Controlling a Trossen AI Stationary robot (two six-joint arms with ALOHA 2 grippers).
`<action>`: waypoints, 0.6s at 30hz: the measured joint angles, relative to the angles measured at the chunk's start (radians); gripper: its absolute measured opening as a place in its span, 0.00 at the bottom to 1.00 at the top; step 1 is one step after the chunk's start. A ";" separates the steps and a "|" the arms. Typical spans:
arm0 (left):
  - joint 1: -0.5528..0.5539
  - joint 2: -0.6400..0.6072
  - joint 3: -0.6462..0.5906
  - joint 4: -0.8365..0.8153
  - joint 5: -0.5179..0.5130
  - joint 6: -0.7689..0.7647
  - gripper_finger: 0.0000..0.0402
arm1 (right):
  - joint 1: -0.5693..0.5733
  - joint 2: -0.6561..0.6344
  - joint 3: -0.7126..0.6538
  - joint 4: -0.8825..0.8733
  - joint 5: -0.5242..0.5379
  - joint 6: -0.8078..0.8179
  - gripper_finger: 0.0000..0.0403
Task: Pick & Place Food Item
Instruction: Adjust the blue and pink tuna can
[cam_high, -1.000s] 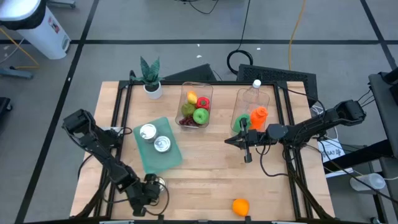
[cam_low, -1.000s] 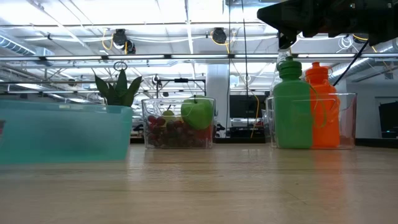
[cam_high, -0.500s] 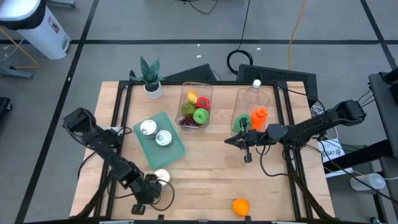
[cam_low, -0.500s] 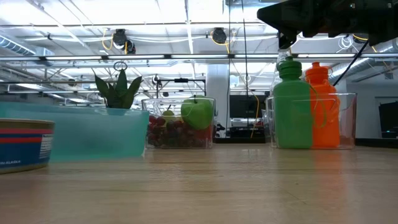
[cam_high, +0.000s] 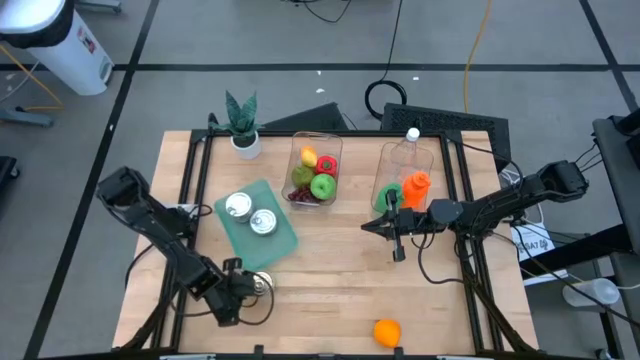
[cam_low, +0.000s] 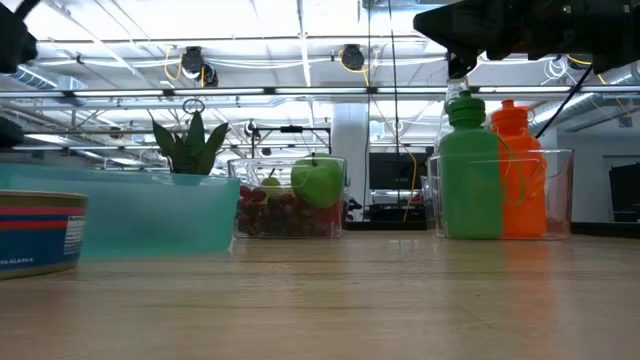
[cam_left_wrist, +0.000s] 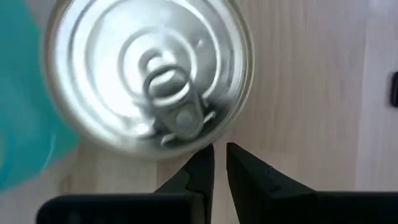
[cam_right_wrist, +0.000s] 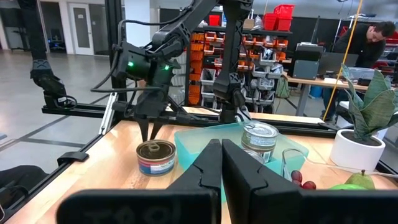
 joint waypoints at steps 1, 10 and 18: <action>0.008 0.008 0.000 0.013 0.003 0.014 0.12 | 0.000 0.000 0.000 0.000 0.000 -0.001 0.00; 0.108 0.018 0.000 0.149 -0.006 0.141 0.12 | 0.000 0.000 0.000 0.001 0.000 -0.016 0.00; 0.219 0.017 0.000 0.232 0.000 0.309 0.12 | 0.000 0.000 0.000 0.001 0.000 -0.017 0.00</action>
